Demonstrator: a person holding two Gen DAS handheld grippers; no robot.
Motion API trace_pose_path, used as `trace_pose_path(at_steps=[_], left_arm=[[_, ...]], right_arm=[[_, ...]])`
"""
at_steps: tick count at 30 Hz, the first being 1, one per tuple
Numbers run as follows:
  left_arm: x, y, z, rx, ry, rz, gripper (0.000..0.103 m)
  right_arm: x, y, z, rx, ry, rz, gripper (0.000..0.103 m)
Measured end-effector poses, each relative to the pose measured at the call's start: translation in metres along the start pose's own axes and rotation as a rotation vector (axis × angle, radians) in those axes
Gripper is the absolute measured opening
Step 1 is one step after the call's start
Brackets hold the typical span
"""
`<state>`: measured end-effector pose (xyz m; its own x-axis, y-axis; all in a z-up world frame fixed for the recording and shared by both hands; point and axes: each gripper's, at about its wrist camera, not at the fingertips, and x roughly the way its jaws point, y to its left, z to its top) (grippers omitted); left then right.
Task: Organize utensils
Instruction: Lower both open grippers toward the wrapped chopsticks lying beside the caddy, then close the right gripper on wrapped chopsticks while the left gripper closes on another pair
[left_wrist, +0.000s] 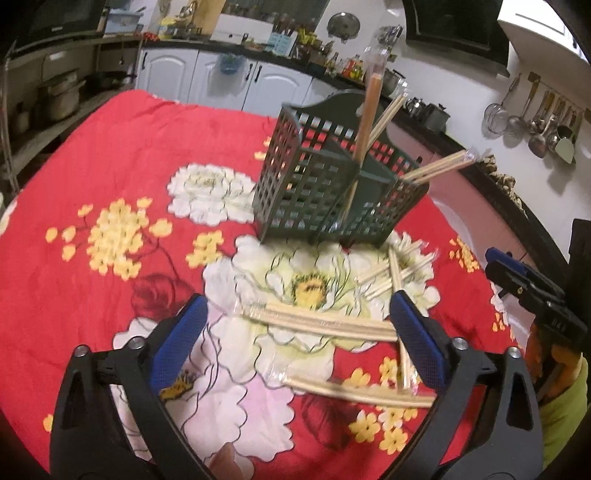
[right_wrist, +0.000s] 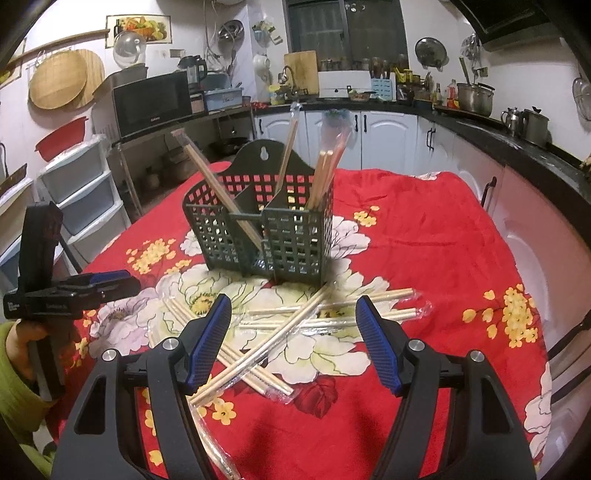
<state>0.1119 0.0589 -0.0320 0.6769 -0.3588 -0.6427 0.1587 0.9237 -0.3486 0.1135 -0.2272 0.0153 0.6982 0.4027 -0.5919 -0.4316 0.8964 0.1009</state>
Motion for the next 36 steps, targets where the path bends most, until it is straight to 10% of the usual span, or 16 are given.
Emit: trace_pose_path(at_steps=[16,36], left_arm=[[0.023,0.034,-0.012,-0.112,0.079,0.006,0.027],[0.047,0.033,0.009,-0.068,0.09,0.026,0.018]], right_arm=[[0.018,0.003,-0.002,-0.013,0.037,0.009,0.061],[0.087,-0.034,0.009,0.061,0.136,-0.048,0.052]])
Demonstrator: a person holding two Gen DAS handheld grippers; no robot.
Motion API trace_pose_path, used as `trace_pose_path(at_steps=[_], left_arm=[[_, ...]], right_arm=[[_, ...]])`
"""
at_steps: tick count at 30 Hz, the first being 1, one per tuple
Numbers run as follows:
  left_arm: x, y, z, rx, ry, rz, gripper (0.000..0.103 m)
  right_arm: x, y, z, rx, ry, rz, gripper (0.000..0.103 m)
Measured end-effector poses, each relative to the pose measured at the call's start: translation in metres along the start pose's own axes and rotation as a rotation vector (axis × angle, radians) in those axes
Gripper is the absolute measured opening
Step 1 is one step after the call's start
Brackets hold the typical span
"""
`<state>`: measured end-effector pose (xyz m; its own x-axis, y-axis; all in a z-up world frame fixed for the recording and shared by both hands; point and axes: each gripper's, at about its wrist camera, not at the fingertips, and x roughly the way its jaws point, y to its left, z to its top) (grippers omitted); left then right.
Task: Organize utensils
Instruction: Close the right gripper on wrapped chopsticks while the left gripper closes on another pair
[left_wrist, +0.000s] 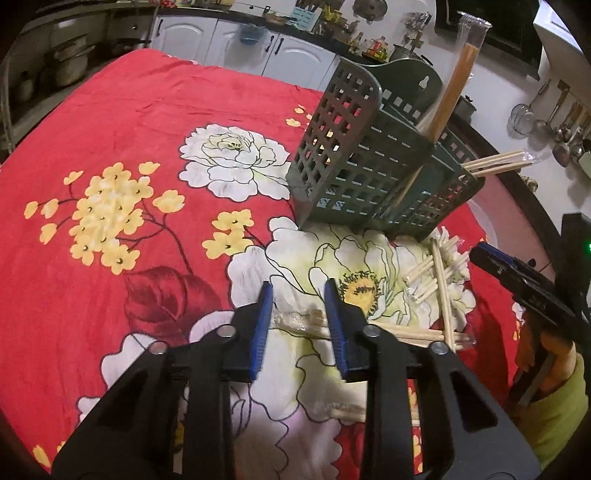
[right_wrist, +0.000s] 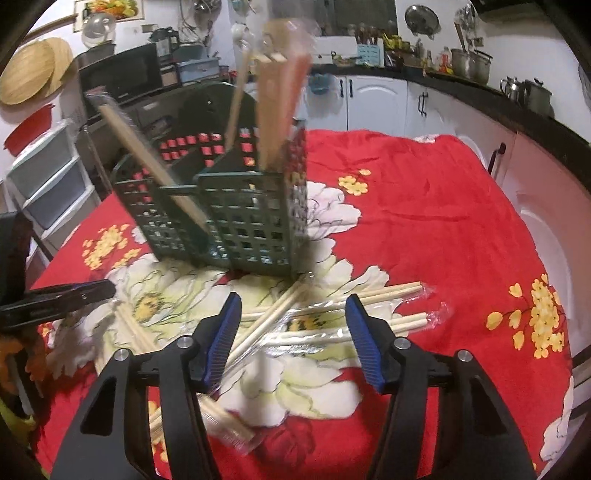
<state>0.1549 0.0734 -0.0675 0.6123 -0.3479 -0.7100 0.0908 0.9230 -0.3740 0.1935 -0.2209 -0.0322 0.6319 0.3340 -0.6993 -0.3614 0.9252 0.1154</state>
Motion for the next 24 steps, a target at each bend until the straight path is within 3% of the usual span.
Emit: trace_pose_path(at_steps=[6,12,19,22,24], left_arm=[[0.007,0.002,0.001,0.01,0.021,0.009,0.007],[0.009,0.005,0.002,0.017,0.03,0.003,0.001],[0.01,0.0,0.002,0.036,0.034,-0.006,0.001],[0.01,-0.001,0.002,0.04,0.035,-0.009,0.001],[0.009,-0.002,0.002,0.041,0.034,-0.012,0.0]], right_arm=[[0.028,-0.018,0.006,0.07,0.042,0.044,0.04],[0.043,-0.028,0.012,0.097,0.057,0.089,0.04],[0.057,-0.024,0.018,0.015,0.09,0.114,0.04],[0.061,-0.024,0.018,0.016,0.1,0.126,0.033],[0.063,-0.026,0.018,0.025,0.107,0.139,0.024]])
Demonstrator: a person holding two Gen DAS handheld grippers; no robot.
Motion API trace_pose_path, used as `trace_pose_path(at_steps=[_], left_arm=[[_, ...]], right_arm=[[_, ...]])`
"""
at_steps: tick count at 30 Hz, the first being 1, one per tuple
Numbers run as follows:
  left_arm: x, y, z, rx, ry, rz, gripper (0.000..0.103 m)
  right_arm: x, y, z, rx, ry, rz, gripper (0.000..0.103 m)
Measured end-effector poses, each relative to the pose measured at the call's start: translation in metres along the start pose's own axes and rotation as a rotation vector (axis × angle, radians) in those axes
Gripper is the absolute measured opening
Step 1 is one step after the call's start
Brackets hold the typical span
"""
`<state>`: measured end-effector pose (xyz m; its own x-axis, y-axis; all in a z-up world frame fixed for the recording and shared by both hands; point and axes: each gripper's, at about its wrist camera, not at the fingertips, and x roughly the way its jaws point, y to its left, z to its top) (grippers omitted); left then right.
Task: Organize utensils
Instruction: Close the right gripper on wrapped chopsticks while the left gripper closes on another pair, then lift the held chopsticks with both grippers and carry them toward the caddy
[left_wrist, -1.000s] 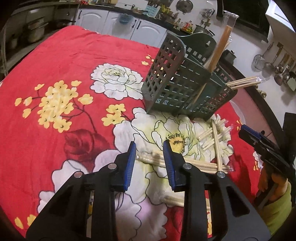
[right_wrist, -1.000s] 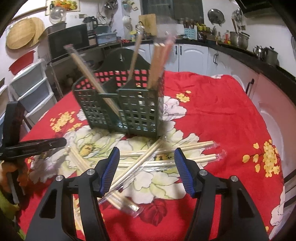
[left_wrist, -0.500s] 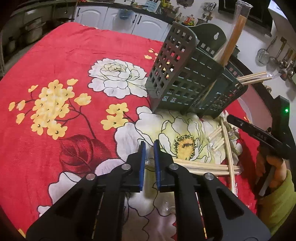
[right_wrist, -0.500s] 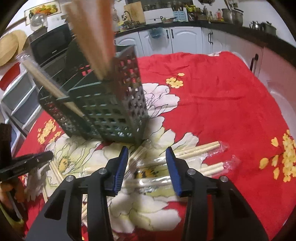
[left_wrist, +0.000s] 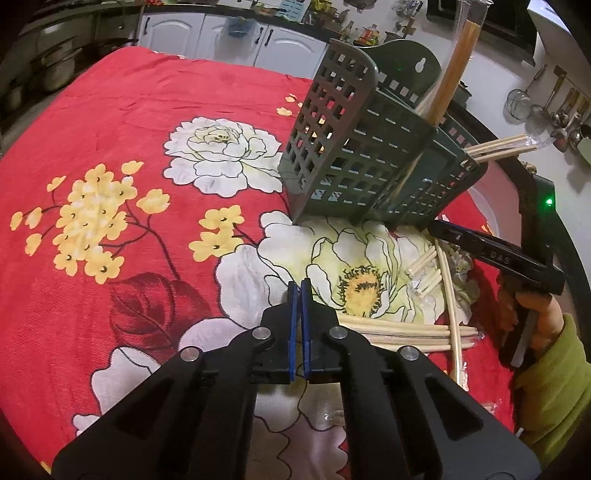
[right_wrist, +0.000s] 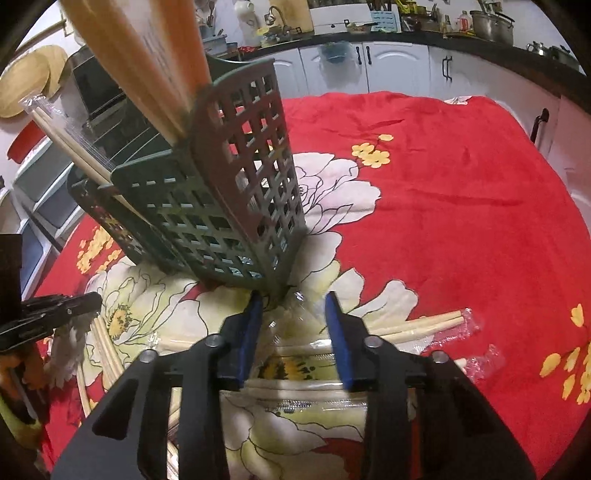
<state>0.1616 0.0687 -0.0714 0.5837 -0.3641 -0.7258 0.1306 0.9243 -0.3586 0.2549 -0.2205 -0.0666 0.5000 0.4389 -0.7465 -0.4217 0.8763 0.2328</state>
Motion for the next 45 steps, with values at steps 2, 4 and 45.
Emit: trace_pose_path(at_steps=[2,4,45], left_arm=[[-0.001,-0.001,0.001,0.0,-0.003,-0.005,0.0],[-0.002,-0.001,0.002,0.001,-0.008,-0.007,0.0],[-0.11,-0.104,0.05,0.169,-0.311,-0.256,0.0]], right_arm=[[0.0,0.0,0.0,0.011,0.001,0.021,0.017],[-0.004,0.002,-0.001,0.012,-0.006,0.036,0.007],[-0.217,0.056,0.002,-0.065,-0.488,0.058,0.003]])
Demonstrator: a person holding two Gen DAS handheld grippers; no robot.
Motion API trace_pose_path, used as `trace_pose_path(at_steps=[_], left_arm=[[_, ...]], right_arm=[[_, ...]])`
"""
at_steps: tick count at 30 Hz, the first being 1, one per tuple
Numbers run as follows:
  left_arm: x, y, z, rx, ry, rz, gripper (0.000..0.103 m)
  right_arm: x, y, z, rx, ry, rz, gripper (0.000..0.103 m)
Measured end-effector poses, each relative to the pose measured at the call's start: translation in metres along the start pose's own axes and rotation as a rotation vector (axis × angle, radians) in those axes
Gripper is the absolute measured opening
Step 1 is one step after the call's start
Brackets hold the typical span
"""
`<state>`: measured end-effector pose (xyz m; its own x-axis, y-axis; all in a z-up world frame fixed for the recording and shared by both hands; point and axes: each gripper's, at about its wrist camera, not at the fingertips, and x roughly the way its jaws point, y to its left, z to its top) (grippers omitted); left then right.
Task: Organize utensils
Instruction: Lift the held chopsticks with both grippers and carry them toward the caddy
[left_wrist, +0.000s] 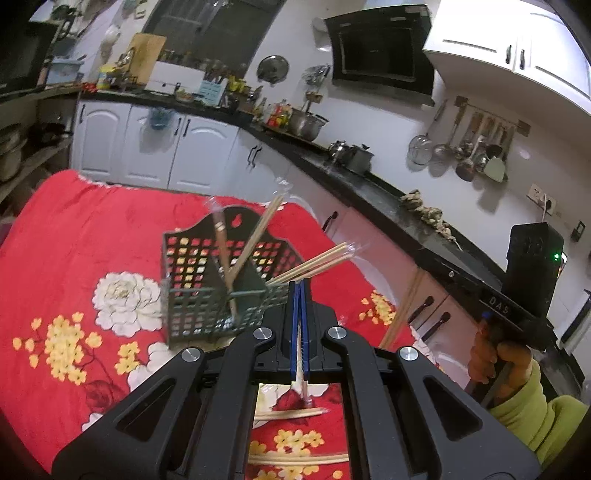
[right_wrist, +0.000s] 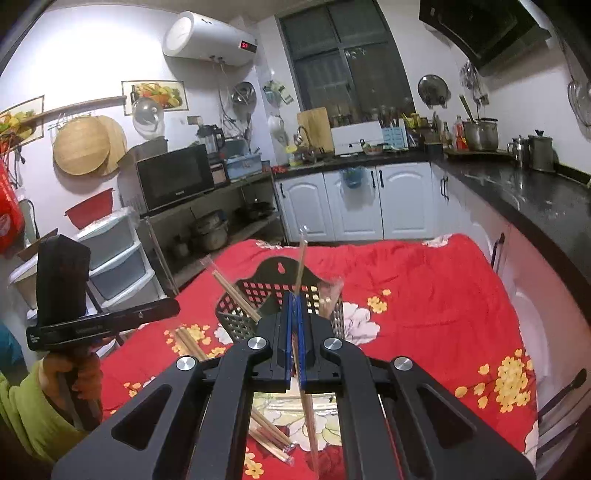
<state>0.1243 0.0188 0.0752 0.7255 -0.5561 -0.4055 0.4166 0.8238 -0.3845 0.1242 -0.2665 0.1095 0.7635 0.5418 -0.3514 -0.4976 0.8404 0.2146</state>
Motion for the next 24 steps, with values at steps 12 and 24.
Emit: trace_pose_path(at_steps=[12,24], left_arm=[[-0.01,-0.018,0.026,0.05,-0.048,-0.011,0.0],[-0.025,-0.028,0.057,0.092,-0.122,-0.01,0.0]], right_arm=[[-0.003,0.011,0.013,-0.019,-0.043,0.023,0.003],[0.0,0.026,0.028,-0.038,-0.082,0.04,0.003]])
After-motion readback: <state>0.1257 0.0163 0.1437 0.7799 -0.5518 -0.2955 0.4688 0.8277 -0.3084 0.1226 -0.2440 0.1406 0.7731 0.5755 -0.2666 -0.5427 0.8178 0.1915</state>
